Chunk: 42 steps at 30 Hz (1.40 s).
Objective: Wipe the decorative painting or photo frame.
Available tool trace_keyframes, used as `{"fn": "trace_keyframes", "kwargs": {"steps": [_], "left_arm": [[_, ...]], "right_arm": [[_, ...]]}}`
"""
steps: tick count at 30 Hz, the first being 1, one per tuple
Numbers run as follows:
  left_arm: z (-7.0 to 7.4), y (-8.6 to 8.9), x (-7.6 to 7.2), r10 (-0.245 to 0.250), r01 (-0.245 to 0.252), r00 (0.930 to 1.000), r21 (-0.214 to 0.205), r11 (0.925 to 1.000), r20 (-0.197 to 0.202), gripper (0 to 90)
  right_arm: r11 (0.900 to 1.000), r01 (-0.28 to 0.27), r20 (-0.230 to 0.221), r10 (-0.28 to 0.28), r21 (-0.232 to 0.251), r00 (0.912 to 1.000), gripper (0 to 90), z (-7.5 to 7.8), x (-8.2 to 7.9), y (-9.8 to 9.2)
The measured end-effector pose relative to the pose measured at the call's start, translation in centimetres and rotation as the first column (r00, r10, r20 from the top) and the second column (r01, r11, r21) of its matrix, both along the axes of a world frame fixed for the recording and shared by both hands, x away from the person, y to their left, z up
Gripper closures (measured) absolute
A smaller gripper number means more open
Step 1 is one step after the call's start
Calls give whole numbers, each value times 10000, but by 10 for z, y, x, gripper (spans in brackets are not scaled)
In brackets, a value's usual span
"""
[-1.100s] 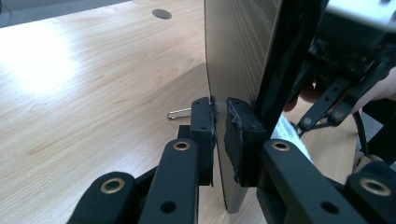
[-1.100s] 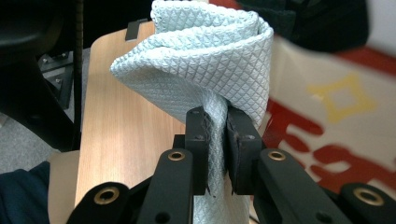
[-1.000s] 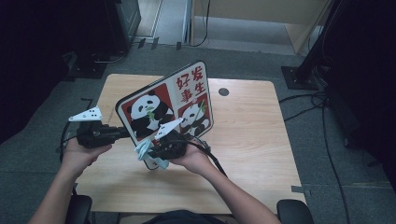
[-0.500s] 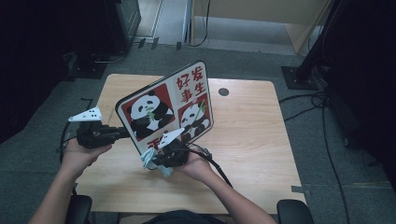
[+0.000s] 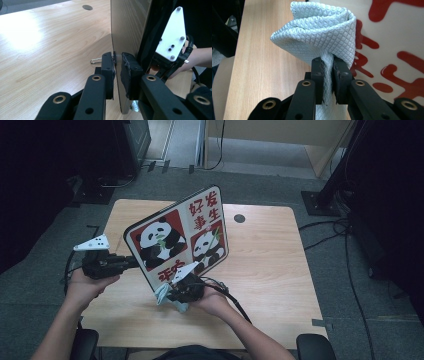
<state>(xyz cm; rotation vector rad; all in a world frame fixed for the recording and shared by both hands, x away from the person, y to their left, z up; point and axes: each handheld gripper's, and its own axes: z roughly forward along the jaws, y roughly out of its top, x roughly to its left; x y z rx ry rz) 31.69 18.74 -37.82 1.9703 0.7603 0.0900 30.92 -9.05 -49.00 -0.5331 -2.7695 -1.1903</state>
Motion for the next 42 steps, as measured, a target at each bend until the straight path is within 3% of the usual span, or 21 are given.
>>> {"fn": "trace_keyframes", "kwargs": {"steps": [8,14,18,32,42], "left_arm": [[0,1,0,28,-28,10000,6,10000,21,792],[0,0,1,74,-74,9999,40,10000,75,755],[0,2,1,79,-81,9999,143,9999,119,723],[2,13,-4,106,-107,9998,38,9999,187,639],[0,15,-3,75,-76,9998,14,10000,162,633]], "right_arm": [[10000,48,-161,-48,31,9999,805,-5,1,-2],[9999,73,-383,-78,-132,9992,806,0,1,-3],[9998,190,-401,-187,71,9990,807,7,3,-6],[9990,301,-383,-287,344,9989,808,40,6,-9],[9987,54,41,-57,507,10000,808,92,4,4]]}}
